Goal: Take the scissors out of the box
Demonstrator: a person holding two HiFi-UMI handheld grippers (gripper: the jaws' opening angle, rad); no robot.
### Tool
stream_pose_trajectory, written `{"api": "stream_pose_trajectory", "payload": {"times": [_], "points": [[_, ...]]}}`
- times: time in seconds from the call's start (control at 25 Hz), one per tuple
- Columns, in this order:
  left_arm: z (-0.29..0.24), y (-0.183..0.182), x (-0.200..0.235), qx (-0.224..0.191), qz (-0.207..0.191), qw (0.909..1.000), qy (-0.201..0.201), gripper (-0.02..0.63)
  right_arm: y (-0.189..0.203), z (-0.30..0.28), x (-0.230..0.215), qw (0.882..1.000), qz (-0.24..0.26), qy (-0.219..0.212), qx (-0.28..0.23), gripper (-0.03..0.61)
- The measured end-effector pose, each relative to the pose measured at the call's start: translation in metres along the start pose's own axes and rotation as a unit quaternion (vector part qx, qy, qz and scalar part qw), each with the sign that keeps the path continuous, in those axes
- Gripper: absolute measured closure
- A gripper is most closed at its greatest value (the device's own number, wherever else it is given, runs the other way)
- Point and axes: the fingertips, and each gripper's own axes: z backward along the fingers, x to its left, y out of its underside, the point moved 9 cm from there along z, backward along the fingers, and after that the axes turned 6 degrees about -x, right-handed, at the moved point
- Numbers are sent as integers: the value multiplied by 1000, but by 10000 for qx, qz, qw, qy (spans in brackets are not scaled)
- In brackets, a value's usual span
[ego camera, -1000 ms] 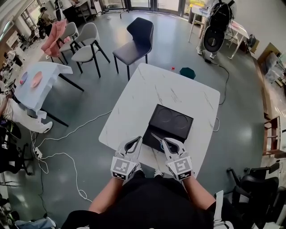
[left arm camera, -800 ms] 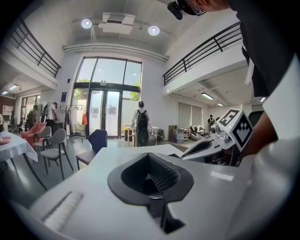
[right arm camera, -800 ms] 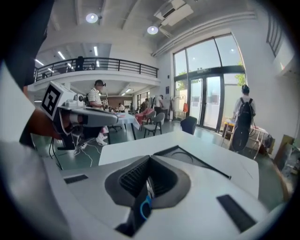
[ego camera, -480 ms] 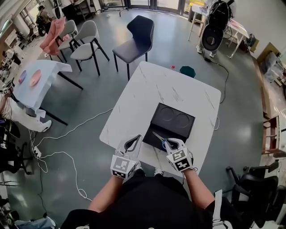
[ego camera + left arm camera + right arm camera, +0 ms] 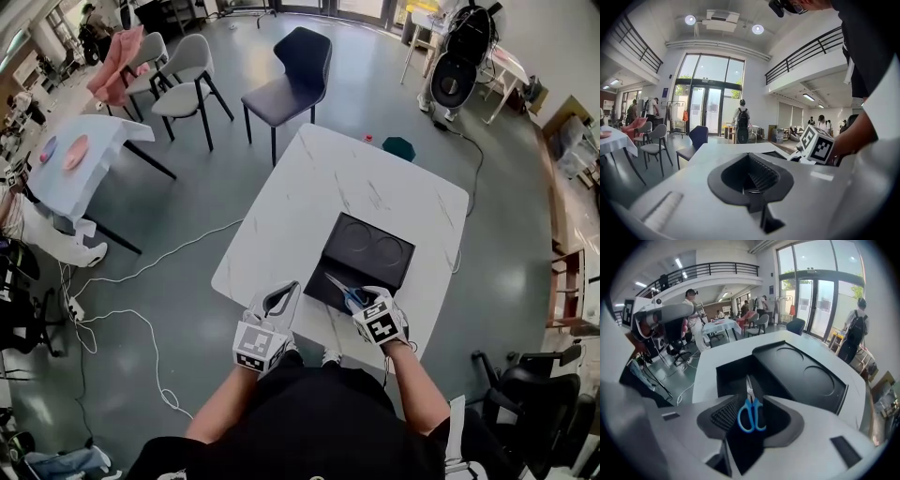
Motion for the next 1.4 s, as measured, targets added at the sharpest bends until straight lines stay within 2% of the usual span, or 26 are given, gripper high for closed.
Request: {"api": "stream_pose_trajectory", "payload": {"times": [0.12, 0.48, 0.64, 1.12, 1.4], "points": [[4, 1, 4, 4, 23, 10000, -68, 604, 3, -7, -3, 9991, 282, 81, 316, 439], [11, 6, 12, 18, 94, 9998, -177, 604, 7, -27, -4, 9942, 609, -53, 880, 438], [15, 8, 15, 26, 124, 9997, -223, 604, 7, -38, -4, 9880, 932, -47, 1228, 437], [26, 10, 25, -32, 177, 9990, -401, 604, 18, -64, -3, 9728, 1060, -263, 2041, 425], [28, 12, 23, -9, 185, 9990, -403, 604, 19, -66, -6, 9704, 1045, -366, 2144, 426]]}}
